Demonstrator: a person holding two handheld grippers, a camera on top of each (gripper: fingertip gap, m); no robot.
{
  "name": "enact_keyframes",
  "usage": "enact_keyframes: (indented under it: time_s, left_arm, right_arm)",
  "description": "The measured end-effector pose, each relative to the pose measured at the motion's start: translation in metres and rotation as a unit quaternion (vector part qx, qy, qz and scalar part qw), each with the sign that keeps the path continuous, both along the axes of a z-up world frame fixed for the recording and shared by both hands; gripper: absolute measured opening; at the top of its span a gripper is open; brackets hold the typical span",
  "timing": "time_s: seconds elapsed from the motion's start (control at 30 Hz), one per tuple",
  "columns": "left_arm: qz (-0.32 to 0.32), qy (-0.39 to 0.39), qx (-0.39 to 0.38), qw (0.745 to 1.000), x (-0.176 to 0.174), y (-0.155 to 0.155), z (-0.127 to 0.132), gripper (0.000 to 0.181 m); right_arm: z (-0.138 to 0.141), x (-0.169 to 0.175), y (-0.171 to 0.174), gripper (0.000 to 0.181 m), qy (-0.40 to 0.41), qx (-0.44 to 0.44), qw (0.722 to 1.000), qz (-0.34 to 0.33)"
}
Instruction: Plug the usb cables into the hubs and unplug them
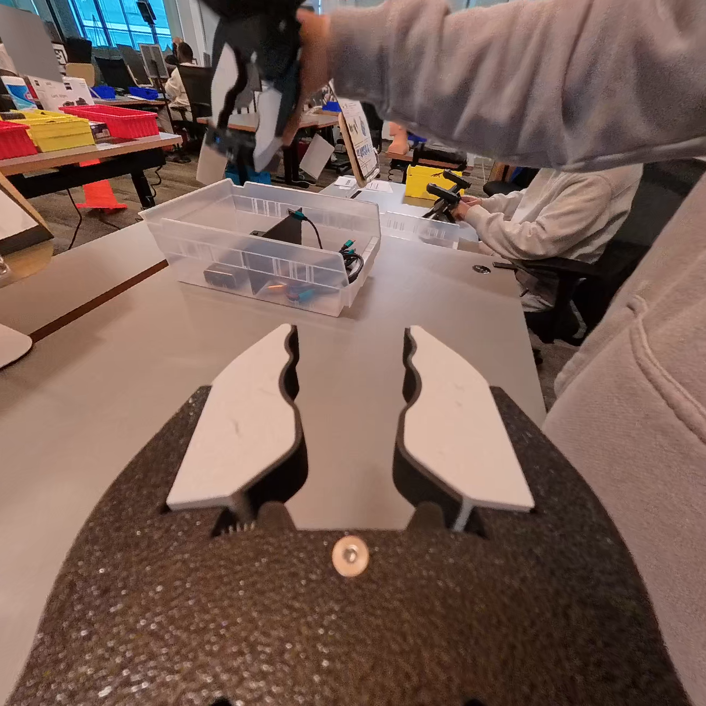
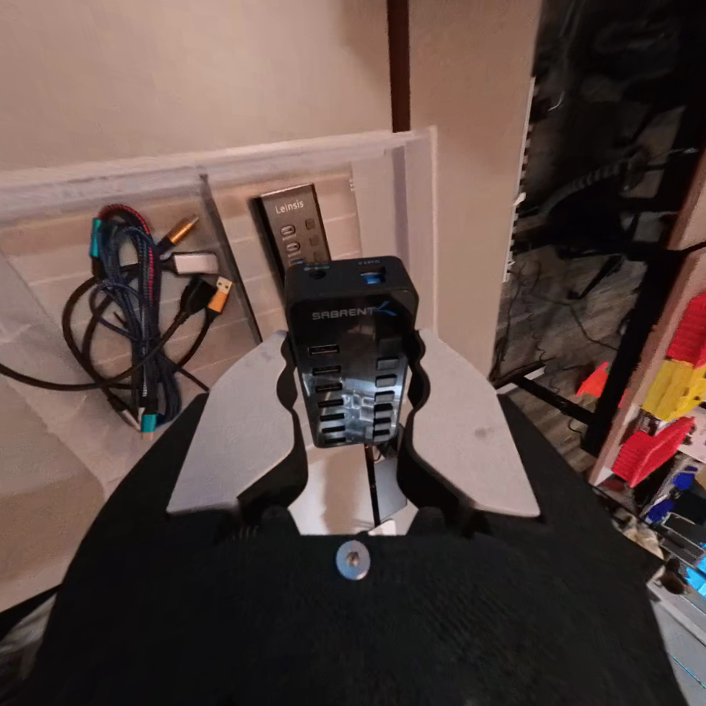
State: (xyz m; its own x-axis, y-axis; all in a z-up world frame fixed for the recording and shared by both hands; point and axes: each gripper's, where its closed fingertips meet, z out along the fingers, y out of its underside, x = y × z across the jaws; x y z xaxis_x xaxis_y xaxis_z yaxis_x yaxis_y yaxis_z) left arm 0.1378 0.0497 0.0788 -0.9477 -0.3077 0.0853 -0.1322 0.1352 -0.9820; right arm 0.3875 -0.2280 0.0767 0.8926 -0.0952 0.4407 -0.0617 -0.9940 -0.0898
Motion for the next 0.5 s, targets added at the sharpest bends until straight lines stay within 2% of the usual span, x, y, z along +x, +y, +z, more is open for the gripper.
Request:
enact_keyframes:
  time_s: [0.17, 0.3, 0.37, 0.5]
  left_arm:
    - [0.019, 0.005, 0.011, 1.0, 0.002, 0.009, -0.002, 0.052]
    - [0.04, 0.01, 0.02, 0.999, 0.005, 0.02, -0.006, 0.052]
    - [0.049, 0.012, 0.023, 0.998, 0.006, 0.026, -0.007, 0.052]
    - [0.068, 0.021, 0.022, 0.997, 0.012, 0.034, -0.011, 0.052]
  right_arm:
    - [-0.081, 0.026, 0.008, 0.058, 0.092, -0.04, 0.995, -0.009]
    - [-0.125, 0.025, 0.022, 0.058, 0.164, -0.058, 0.985, 0.013]
    - [-0.137, 0.026, 0.024, 0.058, 0.176, -0.07, 0.982, 0.024]
    - [-0.137, 0.026, 0.024, 0.058, 0.189, -0.071, 0.979, 0.033]
